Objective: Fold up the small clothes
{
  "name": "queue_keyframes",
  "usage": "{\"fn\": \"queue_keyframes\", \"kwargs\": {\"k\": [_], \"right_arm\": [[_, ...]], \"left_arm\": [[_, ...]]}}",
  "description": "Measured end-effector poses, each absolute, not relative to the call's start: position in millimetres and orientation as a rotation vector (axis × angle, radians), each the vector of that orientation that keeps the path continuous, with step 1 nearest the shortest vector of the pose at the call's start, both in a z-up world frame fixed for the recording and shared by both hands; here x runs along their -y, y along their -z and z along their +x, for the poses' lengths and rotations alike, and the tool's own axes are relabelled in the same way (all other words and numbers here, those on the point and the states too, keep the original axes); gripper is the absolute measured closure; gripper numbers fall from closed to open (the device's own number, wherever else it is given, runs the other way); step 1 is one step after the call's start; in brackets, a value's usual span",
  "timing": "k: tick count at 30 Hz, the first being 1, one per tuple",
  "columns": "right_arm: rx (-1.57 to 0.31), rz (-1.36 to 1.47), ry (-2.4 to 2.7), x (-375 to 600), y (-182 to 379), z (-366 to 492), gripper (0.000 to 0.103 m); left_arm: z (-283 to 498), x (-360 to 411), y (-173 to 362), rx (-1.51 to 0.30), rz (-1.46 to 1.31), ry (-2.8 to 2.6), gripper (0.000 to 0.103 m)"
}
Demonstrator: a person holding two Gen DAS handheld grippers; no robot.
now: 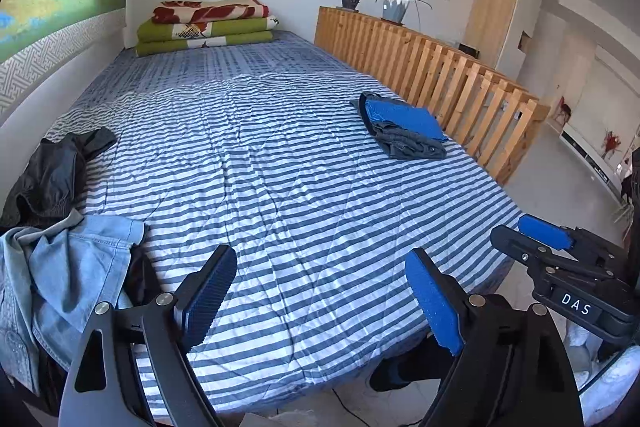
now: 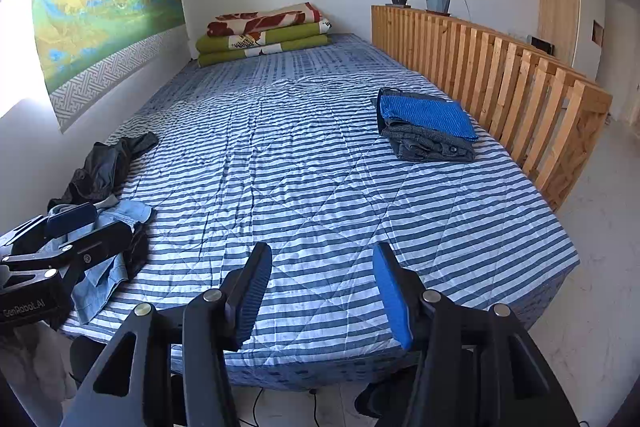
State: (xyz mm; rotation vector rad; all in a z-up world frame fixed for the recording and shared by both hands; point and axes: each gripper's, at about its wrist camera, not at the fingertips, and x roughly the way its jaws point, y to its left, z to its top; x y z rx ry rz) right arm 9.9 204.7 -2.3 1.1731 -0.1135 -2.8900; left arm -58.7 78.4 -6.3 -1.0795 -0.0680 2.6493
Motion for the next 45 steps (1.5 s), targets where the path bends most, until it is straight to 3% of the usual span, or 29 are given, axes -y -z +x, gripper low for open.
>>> {"fn": "queue_keyframes", "kwargs": {"k": [12,45], "right_arm": [[0.109,1.195,2.916,-193,3,16,0.054],[0.141,1.21,2.9,-206,10,18,0.054]], "left_arm": [[-45,-61,-1,0.048,-1.051,-2.701,0.011],[-49,-102,-3,-0.017,-1.068,-2.649,0.01]]}}
